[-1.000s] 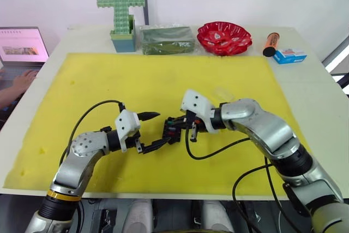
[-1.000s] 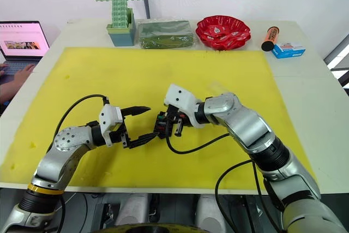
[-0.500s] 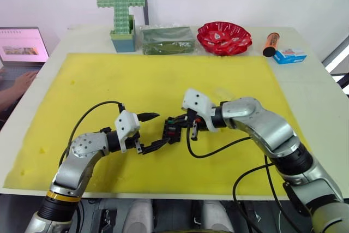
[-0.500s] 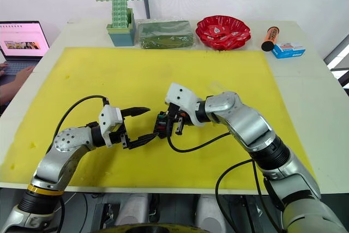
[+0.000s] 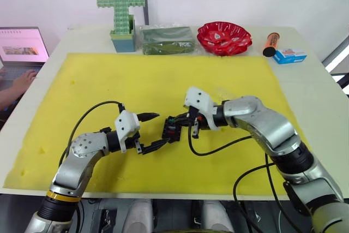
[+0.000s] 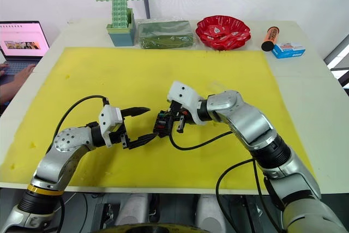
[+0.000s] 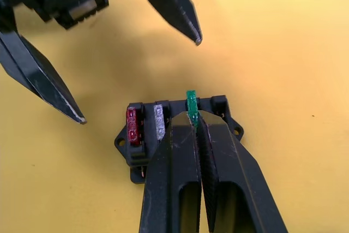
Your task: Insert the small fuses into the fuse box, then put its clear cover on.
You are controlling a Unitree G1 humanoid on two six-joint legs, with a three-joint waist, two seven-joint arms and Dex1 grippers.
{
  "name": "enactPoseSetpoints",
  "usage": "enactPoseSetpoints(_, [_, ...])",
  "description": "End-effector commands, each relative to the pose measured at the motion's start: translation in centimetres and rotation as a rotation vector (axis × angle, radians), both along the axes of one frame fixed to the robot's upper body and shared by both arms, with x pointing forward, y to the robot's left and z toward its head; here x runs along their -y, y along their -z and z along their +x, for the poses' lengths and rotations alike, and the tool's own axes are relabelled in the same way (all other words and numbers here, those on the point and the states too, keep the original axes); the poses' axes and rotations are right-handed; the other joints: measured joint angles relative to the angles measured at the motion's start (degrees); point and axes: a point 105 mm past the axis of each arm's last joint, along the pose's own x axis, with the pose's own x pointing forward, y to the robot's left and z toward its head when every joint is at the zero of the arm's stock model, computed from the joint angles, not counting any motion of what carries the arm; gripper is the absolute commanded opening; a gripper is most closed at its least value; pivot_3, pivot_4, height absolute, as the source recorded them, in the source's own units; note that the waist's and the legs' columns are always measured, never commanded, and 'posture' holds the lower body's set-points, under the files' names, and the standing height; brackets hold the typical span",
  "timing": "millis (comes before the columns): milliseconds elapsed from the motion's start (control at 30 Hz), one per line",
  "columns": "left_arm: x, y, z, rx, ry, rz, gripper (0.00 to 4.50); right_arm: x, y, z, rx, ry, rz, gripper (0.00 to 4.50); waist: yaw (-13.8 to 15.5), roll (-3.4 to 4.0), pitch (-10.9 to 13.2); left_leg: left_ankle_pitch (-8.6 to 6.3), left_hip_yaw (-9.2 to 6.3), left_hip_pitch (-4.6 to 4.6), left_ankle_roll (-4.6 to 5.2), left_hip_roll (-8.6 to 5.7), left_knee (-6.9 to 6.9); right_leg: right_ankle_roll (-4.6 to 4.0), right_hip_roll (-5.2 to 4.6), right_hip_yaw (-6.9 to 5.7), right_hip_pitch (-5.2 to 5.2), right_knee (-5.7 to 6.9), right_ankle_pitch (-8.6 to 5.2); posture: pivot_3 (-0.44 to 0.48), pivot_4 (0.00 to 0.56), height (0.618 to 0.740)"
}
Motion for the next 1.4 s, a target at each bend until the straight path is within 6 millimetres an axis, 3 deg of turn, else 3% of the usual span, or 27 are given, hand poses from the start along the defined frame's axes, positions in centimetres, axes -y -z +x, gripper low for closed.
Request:
enactPoseSetpoints(33, [0.0, -1.1, -0.1, 0.046, 0.007, -0.012, 4.50, -0.3, -1.6, 0.3, 0.060, -0.004, 0.026, 0.05, 0.0, 0.00, 0.0, 0.00, 0.00, 0.00, 0.00, 0.00, 0.00, 0.00, 0.00, 0.00, 0.00, 0.00, 0.00, 0.000, 0.150, 0.740])
enactPoseSetpoints(1400, [-0.2, -1.1, 0.0, 0.045, -0.006, -0.007, 4.50, -0.1, 1.1, 0.6, 0.044, 0.004, -0.046, 0.05, 0.0, -0.01, 0.0, 0.00, 0.00, 0.05, 0.00, 0.00, 0.01, 0.00, 0.00, 0.00, 0.01, 0.10, 0.00, 0.000, 0.150, 0.740])
